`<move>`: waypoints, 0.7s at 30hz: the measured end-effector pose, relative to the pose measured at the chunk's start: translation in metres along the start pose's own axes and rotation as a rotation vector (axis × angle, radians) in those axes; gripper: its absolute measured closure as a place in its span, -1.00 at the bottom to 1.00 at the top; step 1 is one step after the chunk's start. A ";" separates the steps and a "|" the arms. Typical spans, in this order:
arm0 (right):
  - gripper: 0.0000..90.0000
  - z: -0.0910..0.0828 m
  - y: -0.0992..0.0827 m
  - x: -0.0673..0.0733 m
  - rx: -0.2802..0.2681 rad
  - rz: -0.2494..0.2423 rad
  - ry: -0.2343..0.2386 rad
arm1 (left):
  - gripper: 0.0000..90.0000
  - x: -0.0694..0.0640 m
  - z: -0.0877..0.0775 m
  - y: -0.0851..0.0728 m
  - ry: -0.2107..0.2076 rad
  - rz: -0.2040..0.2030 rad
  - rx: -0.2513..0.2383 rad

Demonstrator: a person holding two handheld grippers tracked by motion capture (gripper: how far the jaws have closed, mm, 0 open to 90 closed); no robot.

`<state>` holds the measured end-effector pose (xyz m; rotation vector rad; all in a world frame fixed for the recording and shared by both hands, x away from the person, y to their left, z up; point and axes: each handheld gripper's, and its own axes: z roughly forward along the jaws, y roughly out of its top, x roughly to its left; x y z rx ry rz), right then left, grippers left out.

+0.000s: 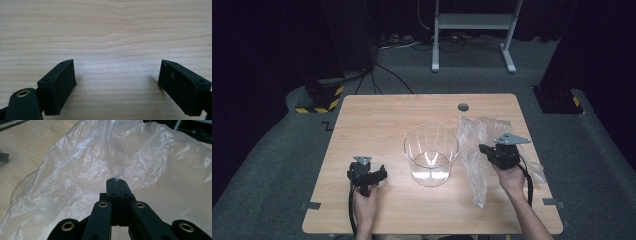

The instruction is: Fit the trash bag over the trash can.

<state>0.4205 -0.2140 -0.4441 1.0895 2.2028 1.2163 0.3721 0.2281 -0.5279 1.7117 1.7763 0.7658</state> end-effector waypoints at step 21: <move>1.00 -0.041 0.028 0.021 -0.114 -0.031 0.067 | -0.65 -0.001 -0.001 -0.001 -0.004 0.003 -0.002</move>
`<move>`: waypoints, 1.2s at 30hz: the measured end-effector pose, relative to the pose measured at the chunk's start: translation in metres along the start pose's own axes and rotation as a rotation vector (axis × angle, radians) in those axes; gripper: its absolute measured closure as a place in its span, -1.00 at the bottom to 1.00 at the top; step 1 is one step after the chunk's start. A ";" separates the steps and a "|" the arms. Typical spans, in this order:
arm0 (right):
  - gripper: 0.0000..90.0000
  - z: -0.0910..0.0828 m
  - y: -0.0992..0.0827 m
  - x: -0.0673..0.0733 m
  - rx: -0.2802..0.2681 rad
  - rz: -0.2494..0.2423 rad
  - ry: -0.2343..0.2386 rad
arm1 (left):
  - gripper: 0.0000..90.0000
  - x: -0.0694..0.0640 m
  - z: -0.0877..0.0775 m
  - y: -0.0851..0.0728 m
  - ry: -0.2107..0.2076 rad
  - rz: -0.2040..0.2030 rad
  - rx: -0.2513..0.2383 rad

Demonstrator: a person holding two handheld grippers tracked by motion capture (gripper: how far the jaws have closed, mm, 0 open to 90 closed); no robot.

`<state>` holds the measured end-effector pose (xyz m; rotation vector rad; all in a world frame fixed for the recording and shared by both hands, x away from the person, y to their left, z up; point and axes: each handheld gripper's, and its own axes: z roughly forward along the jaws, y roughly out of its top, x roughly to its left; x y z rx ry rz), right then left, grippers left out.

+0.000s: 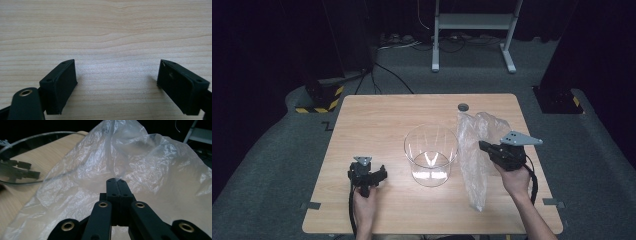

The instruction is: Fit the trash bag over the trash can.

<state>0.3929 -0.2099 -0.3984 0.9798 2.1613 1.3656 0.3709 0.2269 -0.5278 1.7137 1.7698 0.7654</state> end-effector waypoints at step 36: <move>1.00 0.045 0.044 0.053 0.090 -0.168 0.204 | -0.65 -0.001 -0.003 -0.002 -0.035 0.030 0.001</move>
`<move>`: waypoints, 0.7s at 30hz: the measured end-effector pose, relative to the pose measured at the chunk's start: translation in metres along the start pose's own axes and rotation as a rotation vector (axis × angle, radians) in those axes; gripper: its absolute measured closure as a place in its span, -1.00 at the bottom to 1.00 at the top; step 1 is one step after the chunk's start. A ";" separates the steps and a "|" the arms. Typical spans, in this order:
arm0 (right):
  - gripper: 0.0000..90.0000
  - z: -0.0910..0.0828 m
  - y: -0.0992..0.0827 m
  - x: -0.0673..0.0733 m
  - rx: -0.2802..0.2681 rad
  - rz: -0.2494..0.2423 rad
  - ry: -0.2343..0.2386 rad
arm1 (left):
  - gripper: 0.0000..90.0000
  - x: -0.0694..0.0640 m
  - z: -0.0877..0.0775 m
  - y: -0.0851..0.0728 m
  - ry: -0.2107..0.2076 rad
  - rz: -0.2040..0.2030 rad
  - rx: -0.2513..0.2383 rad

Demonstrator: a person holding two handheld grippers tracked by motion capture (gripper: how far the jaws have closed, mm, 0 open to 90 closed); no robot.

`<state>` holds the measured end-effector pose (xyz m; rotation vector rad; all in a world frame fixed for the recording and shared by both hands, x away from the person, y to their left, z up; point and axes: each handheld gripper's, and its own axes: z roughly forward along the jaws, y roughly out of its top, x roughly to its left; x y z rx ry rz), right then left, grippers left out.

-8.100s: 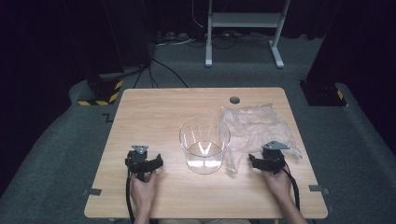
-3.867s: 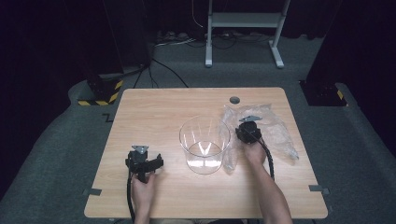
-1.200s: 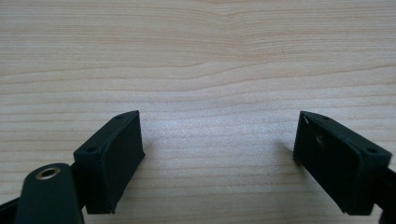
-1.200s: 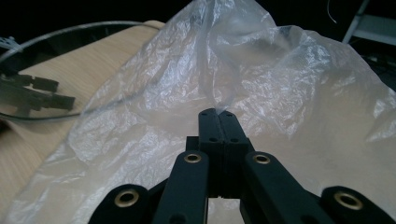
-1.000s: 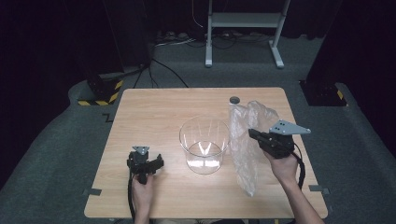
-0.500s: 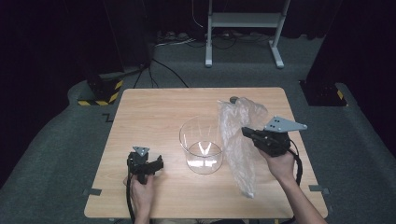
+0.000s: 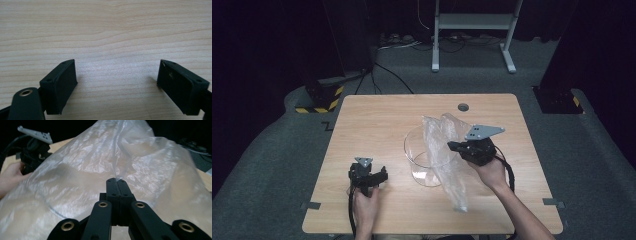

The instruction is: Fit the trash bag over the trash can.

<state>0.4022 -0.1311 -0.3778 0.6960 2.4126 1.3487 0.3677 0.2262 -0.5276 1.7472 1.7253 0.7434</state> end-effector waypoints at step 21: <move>0.98 0.035 -0.011 0.005 0.073 -0.019 0.095 | -0.45 0.015 -0.045 0.040 -0.425 0.015 -0.105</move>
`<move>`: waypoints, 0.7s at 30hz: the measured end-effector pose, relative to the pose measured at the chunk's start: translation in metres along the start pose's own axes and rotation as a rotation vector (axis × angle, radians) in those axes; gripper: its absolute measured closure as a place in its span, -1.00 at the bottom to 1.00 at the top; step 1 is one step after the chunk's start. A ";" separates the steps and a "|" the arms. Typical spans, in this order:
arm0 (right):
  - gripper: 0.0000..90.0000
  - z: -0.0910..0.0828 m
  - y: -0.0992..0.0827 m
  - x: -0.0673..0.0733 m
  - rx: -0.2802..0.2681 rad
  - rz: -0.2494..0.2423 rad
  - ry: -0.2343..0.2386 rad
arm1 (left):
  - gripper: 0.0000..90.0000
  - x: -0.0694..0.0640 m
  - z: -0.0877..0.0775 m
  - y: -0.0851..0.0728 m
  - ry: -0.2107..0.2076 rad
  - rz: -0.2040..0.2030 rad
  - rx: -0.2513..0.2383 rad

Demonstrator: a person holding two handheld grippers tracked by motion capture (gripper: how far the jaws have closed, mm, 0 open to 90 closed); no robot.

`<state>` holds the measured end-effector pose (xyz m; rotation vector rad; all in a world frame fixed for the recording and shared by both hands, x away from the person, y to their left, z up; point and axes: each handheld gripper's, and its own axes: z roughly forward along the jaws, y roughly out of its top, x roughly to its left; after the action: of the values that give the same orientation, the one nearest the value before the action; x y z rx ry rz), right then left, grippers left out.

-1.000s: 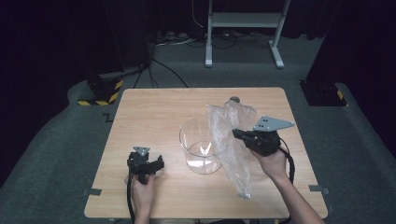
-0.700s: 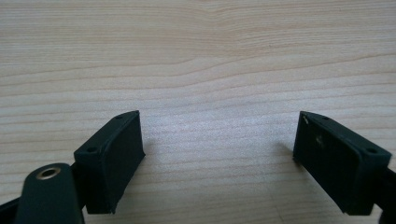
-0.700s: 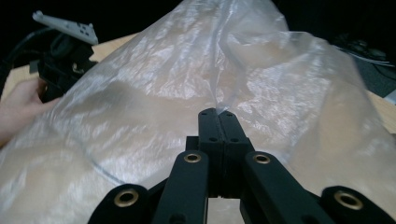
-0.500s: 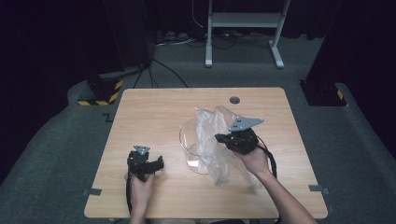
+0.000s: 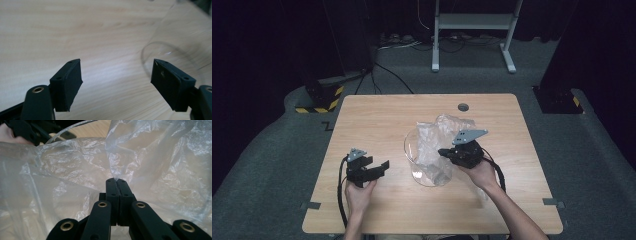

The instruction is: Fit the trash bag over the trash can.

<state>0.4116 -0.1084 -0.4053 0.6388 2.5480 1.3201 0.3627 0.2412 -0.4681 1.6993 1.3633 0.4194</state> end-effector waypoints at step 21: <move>0.99 0.004 0.001 0.004 -0.004 -0.034 0.059 | -0.22 -0.079 0.005 0.089 -0.244 0.229 -0.045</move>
<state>0.4099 -0.1031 -0.4067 0.5612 2.5901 1.3521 0.3937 0.1673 -0.3794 1.8109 0.9821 0.3534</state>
